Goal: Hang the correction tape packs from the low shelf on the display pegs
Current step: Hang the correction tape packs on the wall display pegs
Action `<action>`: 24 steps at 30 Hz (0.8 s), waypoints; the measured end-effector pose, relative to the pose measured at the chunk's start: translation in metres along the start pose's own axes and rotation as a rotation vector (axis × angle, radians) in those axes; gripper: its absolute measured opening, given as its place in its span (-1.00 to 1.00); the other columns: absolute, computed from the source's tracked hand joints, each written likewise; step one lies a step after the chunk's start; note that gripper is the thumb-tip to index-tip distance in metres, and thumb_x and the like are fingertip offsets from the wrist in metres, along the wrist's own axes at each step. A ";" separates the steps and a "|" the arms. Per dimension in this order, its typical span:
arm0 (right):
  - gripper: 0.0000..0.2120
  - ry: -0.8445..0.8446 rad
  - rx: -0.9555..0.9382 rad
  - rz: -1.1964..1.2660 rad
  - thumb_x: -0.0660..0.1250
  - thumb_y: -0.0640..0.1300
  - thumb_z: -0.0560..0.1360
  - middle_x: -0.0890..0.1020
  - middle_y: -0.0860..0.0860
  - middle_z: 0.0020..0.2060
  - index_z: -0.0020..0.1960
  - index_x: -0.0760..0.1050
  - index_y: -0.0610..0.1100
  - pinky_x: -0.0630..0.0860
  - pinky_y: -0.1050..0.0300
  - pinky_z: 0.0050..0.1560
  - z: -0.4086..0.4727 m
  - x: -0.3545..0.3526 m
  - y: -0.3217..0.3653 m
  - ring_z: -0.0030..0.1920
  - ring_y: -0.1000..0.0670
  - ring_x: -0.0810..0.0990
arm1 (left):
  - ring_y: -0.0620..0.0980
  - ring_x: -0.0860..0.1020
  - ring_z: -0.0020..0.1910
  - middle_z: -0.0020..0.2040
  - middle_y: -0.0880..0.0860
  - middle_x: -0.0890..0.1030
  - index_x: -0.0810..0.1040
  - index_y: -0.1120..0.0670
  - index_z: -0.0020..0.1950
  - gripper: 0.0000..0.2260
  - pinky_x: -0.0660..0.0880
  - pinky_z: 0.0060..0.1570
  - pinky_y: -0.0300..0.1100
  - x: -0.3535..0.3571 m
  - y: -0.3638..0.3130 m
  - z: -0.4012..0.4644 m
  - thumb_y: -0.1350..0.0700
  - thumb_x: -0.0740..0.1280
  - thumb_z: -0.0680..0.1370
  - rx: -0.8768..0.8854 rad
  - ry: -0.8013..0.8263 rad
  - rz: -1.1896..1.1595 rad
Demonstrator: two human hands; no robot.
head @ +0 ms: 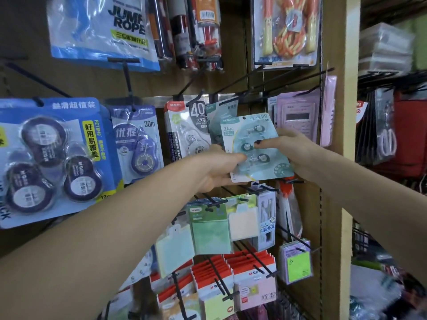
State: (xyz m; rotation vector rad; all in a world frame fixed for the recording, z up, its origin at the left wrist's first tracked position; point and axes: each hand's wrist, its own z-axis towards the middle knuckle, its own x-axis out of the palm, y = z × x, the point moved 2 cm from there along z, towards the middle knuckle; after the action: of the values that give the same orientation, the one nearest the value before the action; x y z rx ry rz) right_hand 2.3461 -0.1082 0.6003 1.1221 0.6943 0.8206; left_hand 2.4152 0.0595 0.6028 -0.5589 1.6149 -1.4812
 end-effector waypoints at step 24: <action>-0.42 -0.047 -0.259 0.139 0.53 -0.22 0.45 0.75 0.05 0.12 0.38 0.50 0.17 0.68 -0.20 0.14 -0.031 -0.010 0.005 0.06 -0.09 0.76 | 0.03 0.68 0.17 0.20 0.06 0.63 0.35 -0.05 0.27 -0.58 0.70 0.12 0.10 -0.003 -0.011 -0.023 0.14 0.51 0.56 0.272 -0.045 0.144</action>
State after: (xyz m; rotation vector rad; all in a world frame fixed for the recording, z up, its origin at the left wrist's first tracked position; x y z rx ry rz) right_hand 2.3138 -0.1002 0.5966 0.9590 0.4591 0.9694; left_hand 2.3956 0.0724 0.6131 -0.3133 1.3601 -1.5360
